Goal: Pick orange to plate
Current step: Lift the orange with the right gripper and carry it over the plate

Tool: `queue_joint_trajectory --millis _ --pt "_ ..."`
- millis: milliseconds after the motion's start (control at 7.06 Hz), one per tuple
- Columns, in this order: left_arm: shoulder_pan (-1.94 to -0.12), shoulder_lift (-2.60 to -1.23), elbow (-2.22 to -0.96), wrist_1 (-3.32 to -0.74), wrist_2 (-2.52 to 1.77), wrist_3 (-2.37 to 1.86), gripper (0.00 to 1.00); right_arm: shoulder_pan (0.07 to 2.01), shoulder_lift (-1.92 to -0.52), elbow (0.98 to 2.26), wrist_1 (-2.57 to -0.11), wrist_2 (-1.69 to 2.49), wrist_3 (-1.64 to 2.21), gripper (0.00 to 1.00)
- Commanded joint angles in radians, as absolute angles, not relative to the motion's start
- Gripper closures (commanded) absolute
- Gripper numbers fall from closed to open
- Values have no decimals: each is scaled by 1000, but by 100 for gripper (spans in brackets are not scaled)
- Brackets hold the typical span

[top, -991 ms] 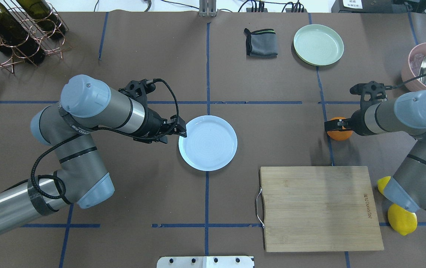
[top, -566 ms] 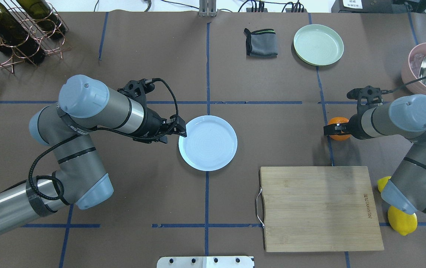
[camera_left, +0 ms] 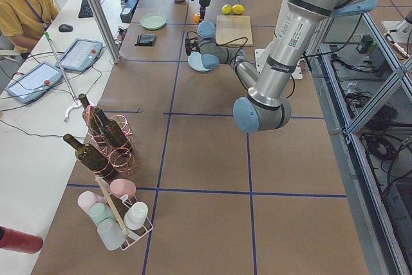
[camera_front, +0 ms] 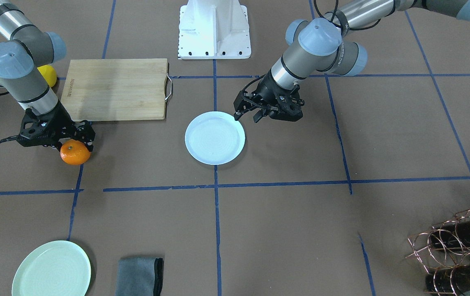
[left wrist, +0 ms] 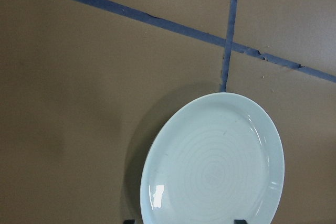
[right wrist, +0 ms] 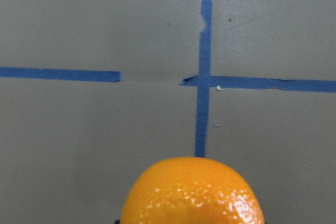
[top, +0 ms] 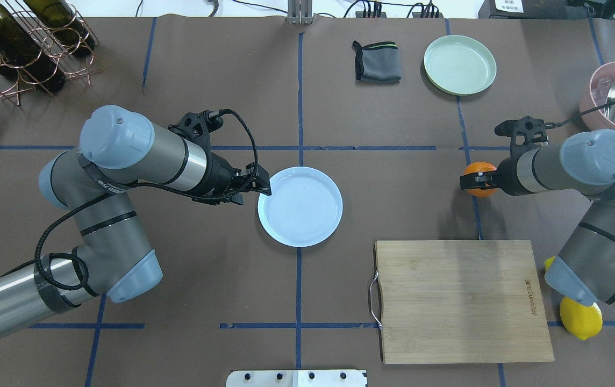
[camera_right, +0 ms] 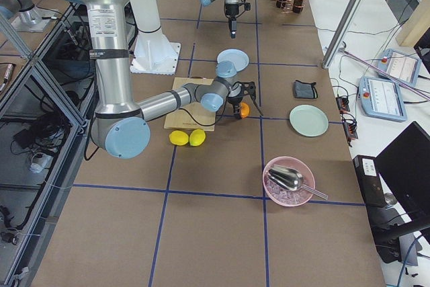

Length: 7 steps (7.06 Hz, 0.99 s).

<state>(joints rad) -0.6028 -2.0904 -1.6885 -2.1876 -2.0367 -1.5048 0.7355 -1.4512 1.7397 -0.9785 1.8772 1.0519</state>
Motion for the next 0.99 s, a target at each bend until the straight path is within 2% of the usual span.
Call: queue_joint_trajectory --millis 0,283,425,566,850 --pt "-635 -2047 -1802 -2186 -2046 -1505 30 663 -1270 1778 -1076 1864 1227 100" --pt "-664 -2045 -1819 -2189 -2045 -1503 30 475 -1037 1746 -1245 1667 1395 100" --pt "-690 -2045 -1836 -2189 -2048 -1503 24 439 -932 1658 -1277 1646 1441 100" --pt "-696 -2045 -1839 -2189 -2048 -1503 24 420 -878 1594 -1276 1616 1468 100" --pt "-698 -2045 -1841 -2189 -2046 -1503 23 404 -864 1550 -1276 1597 1466 100"
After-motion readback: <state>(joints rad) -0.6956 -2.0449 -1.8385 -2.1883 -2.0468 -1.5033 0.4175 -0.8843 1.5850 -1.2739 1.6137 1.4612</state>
